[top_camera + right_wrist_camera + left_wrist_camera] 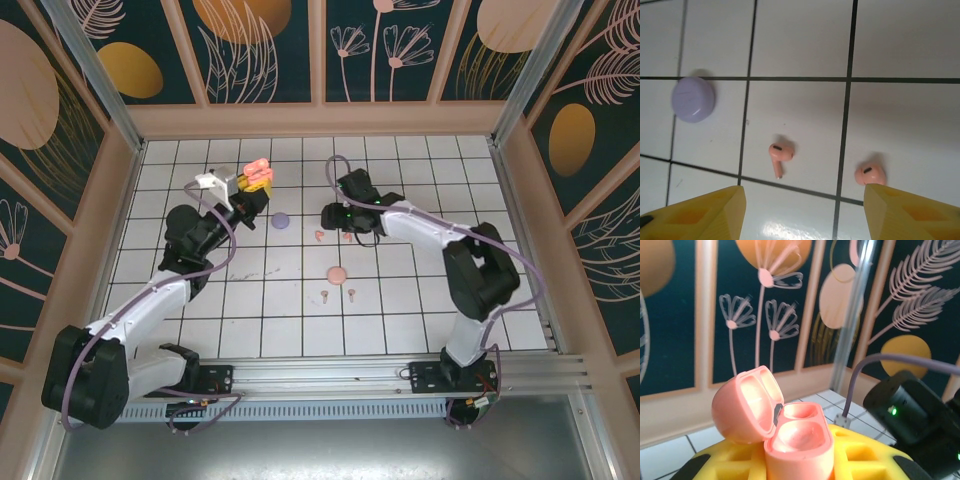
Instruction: Insert the wireless bluetooth earbuds into the charging case
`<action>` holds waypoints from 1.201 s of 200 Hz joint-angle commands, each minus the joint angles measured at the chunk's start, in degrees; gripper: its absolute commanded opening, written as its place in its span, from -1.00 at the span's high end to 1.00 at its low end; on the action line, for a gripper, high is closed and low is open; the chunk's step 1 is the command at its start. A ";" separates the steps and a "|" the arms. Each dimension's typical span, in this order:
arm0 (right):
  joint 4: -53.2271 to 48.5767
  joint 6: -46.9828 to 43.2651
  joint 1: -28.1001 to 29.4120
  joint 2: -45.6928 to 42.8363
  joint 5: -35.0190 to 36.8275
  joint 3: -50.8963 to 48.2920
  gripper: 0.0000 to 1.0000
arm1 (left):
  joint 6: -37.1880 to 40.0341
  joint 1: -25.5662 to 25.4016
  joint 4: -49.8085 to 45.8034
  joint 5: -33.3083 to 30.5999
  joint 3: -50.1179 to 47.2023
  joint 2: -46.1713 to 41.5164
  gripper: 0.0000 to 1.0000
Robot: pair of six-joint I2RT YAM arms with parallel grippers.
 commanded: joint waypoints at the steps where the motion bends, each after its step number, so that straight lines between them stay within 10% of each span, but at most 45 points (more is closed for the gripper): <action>1: -5.65 5.22 2.19 4.89 7.39 5.85 -0.28 | -1.32 -0.07 9.01 -6.32 -2.21 -1.69 1.00; 240: -14.84 11.41 8.78 23.40 16.68 23.59 0.04 | -1.60 -0.07 13.26 -14.57 -8.91 -7.11 1.00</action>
